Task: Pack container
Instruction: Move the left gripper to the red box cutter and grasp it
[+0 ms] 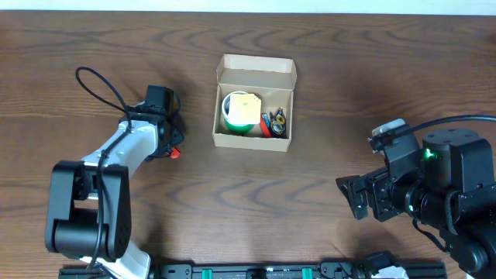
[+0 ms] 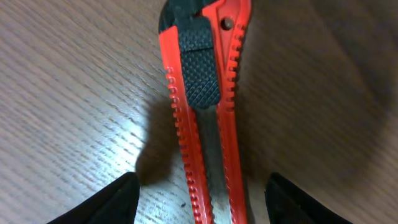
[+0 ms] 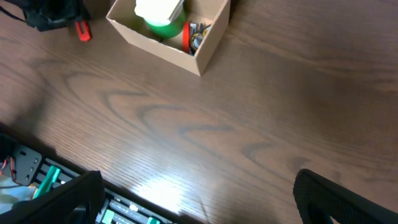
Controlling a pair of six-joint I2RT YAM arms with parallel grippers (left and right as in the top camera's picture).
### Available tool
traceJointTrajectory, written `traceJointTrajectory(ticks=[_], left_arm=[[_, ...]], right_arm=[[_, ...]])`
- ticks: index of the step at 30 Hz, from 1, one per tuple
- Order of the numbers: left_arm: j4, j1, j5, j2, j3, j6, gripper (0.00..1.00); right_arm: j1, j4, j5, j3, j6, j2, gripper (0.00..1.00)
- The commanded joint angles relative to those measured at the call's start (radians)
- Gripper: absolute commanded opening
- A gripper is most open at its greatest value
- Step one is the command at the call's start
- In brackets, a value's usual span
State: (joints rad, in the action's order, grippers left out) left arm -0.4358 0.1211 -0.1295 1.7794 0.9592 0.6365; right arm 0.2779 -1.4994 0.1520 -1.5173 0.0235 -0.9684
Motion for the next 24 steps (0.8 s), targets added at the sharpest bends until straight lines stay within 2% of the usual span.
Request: traceJointTrajectory(ticks=[1,8,19,21,24], left_arm=[[0.015,-0.005,0.0,0.032,-0.008,-0.013,0.64],[0.026,-0.005,0.023,0.072,-0.008,-0.012,0.45],[-0.021,-0.005,0.024,0.036,0.029,-0.019,0.11],[-0.035,-0.005,0.024,0.006,0.043,-0.049,0.06],[-0.063,-0.001,0.028,-0.074,0.081,-0.147,0.06]], right_arm=[[-0.004,-0.001,-0.006,-0.001,0.016,0.0,0.99],[-0.004,-0.001,-0.006,-0.001,0.016,0.0,0.99],[-0.004,-0.001,-0.006,-0.001,0.015,0.0,0.99],[-0.004,-0.001,-0.006,-0.001,0.016,0.0,0.99],[-0.004,-0.001,-0.006,-0.001,0.016,0.0,0.99]])
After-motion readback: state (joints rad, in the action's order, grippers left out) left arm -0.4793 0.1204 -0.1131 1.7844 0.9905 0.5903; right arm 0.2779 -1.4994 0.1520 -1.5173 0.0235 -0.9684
